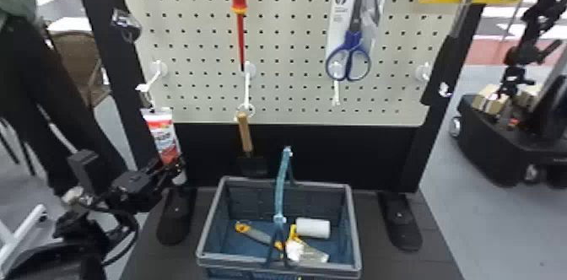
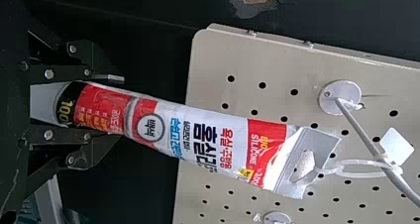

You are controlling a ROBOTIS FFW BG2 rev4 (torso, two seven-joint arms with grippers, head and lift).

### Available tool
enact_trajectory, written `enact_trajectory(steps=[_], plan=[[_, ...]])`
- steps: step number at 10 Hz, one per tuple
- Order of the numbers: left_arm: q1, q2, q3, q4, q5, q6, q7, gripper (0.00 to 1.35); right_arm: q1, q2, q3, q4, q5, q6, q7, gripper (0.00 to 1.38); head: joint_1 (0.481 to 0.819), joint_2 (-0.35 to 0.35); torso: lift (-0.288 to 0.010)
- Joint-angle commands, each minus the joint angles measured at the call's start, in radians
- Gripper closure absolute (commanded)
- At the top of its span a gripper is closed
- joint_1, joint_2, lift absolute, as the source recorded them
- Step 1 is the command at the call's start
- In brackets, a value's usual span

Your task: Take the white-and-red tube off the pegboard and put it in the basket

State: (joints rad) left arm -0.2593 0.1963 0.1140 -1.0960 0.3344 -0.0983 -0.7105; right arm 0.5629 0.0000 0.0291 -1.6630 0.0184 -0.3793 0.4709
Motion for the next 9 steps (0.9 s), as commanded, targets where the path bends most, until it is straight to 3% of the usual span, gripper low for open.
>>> enact_trajectory(steps=[1, 9], plan=[[0.000, 0.000, 0.001, 0.000, 0.000, -0.001, -0.001, 1.19, 0.000, 0.001, 0.000, 0.000, 0.000, 0.000, 0.000, 0.29, 0.549, 0.000, -0.100], [-0.002, 0.000, 0.001, 0.000, 0.014, -0.027, 0.003, 1.19, -0.002, 0.001, 0.000, 0.000, 0.000, 0.000, 0.000, 0.29, 0.549, 0.000, -0.100]])
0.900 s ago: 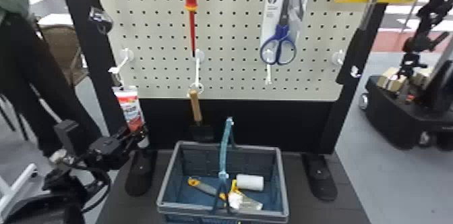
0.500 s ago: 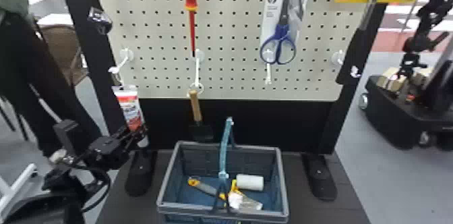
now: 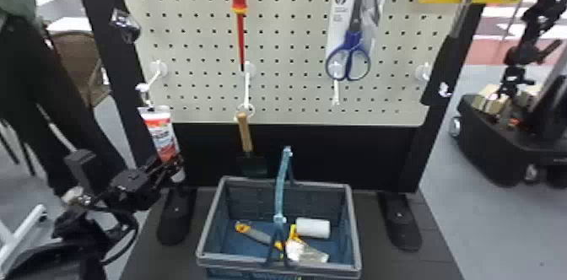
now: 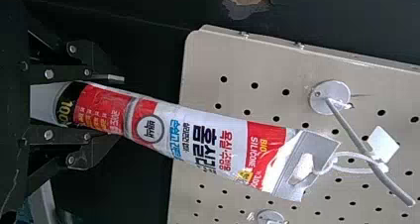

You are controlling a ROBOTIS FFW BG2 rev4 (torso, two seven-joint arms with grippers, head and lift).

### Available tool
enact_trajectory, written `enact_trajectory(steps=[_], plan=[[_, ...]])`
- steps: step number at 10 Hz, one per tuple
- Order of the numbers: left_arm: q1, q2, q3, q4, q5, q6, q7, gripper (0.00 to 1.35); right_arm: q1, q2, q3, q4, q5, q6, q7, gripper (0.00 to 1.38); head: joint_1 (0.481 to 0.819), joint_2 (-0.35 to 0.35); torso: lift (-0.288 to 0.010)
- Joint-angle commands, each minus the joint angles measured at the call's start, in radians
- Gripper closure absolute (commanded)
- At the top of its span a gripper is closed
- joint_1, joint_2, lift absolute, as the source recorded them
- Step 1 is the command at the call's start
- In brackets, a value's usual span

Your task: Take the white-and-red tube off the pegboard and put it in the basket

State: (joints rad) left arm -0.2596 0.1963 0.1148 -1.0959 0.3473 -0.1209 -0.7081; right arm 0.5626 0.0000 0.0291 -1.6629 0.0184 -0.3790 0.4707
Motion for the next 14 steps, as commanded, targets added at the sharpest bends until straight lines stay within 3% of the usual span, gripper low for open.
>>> enact_trajectory(steps=[1, 7, 14], plan=[[-0.002, 0.000, 0.005, 0.000, 0.001, -0.008, 0.001, 1.19, 0.001, 0.001, 0.000, 0.000, 0.000, 0.000, 0.000, 0.29, 0.549, 0.000, -0.100], [0.005, 0.014, 0.014, -0.066, 0.004, -0.011, 0.002, 1.19, 0.001, 0.001, 0.000, 0.002, 0.000, 0.006, 0.000, 0.29, 0.549, 0.000, -0.100], [0.069, 0.009, 0.029, -0.150, 0.009, -0.022, 0.019, 1.19, -0.004, 0.001, 0.000, 0.012, -0.002, 0.009, 0.000, 0.29, 0.549, 0.000, -0.100]])
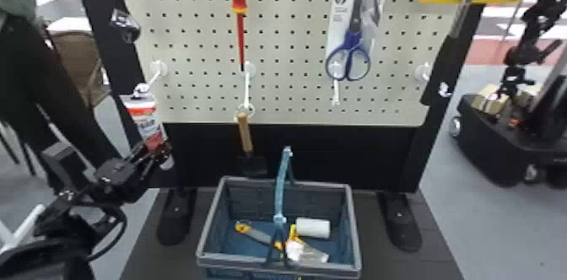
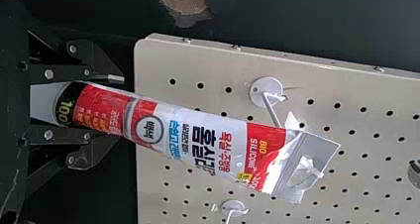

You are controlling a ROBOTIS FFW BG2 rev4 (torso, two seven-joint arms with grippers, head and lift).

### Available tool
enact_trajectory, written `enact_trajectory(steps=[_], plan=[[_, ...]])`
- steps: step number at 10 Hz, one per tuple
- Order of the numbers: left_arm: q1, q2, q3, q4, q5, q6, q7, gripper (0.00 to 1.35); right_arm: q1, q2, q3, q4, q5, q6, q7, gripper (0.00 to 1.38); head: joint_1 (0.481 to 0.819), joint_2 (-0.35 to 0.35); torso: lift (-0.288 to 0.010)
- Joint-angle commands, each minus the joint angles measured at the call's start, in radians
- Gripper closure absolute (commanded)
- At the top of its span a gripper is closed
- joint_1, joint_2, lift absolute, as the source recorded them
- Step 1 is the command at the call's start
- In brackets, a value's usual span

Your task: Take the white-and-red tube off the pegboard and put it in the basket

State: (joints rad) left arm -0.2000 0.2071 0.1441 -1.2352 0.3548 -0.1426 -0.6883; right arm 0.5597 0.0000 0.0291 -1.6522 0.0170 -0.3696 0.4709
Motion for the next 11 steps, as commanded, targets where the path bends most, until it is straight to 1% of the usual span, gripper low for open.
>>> enact_trajectory(steps=[1, 4, 5, 7, 8, 10, 11], plan=[[0.035, -0.006, 0.000, -0.033, 0.023, 0.000, 0.009, 1.19, -0.001, 0.001, 0.000, 0.002, 0.000, 0.000, 0.000, 0.29, 0.549, 0.000, -0.100], [0.128, -0.031, -0.015, -0.131, 0.118, 0.015, 0.055, 1.19, 0.001, 0.001, 0.000, 0.002, 0.000, 0.003, 0.000, 0.29, 0.549, 0.000, -0.100], [0.155, -0.037, -0.037, -0.148, 0.188, 0.018, 0.073, 1.19, 0.001, 0.001, 0.000, 0.002, 0.000, 0.003, 0.000, 0.29, 0.549, 0.000, -0.100], [0.186, -0.054, -0.074, -0.177, 0.296, 0.026, 0.090, 1.19, -0.001, 0.001, 0.000, 0.002, 0.003, 0.003, 0.000, 0.29, 0.549, 0.000, -0.100], [0.198, -0.061, -0.103, -0.195, 0.360, 0.038, 0.099, 1.19, -0.001, 0.001, 0.000, 0.002, 0.003, 0.003, 0.000, 0.29, 0.549, 0.000, -0.100], [0.235, -0.081, -0.130, -0.251, 0.455, 0.075, 0.122, 1.19, 0.001, 0.001, 0.000, 0.002, 0.003, 0.005, 0.000, 0.29, 0.549, 0.000, -0.100], [0.254, -0.087, -0.158, -0.283, 0.516, 0.090, 0.145, 1.19, 0.001, 0.001, 0.000, 0.002, 0.003, 0.005, 0.000, 0.29, 0.549, 0.000, -0.100]])
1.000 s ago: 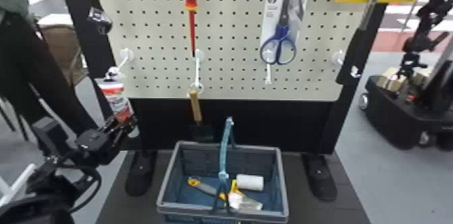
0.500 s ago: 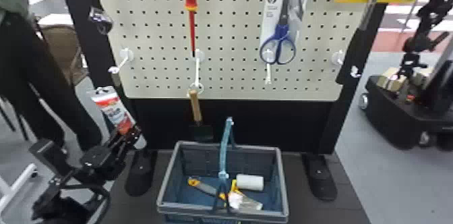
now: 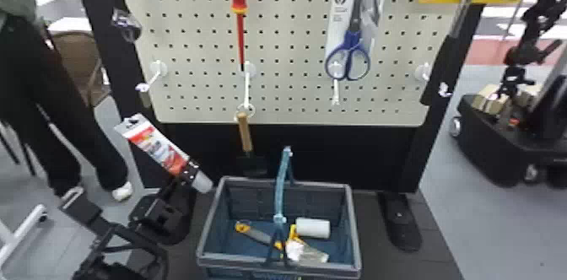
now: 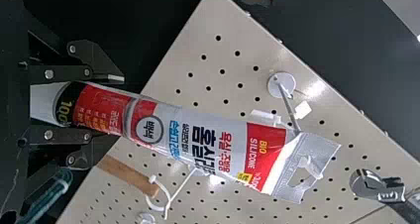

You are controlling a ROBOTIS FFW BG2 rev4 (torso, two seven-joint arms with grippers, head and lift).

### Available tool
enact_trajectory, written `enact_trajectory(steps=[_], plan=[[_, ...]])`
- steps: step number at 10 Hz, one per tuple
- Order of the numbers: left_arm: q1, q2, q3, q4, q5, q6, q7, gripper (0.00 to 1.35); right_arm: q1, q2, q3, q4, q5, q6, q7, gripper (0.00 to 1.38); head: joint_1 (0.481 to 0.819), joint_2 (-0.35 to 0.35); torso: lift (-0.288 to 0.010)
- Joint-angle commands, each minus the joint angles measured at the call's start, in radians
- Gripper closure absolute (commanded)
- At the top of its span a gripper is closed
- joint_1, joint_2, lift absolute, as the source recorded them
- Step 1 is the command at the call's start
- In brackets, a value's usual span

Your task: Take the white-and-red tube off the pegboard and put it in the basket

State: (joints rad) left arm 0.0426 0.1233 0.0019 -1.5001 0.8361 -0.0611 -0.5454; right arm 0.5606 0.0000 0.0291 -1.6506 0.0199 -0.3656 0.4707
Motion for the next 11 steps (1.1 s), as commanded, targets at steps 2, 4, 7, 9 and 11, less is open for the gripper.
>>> enact_trajectory(steps=[2, 4, 7, 9, 11], plan=[[0.016, -0.016, -0.046, -0.035, 0.101, 0.053, 0.013, 1.19, -0.004, 0.001, 0.000, 0.000, 0.002, 0.002, 0.000, 0.29, 0.549, 0.000, -0.100], [0.027, -0.019, -0.051, -0.055, 0.121, 0.173, 0.015, 1.19, -0.004, 0.001, 0.000, 0.000, 0.002, 0.002, 0.000, 0.29, 0.549, 0.000, -0.100], [0.007, 0.002, -0.048, -0.089, 0.077, 0.382, 0.009, 1.19, -0.008, 0.001, 0.000, 0.005, 0.002, 0.002, 0.000, 0.29, 0.549, 0.000, -0.100], [-0.014, 0.006, -0.042, -0.089, 0.020, 0.457, -0.018, 1.19, -0.012, 0.001, 0.000, 0.007, 0.002, 0.002, 0.000, 0.29, 0.549, 0.000, -0.100], [-0.025, 0.006, -0.039, -0.082, -0.008, 0.484, -0.028, 1.19, -0.015, 0.001, 0.000, 0.010, 0.002, 0.002, 0.000, 0.29, 0.549, 0.000, -0.100]])
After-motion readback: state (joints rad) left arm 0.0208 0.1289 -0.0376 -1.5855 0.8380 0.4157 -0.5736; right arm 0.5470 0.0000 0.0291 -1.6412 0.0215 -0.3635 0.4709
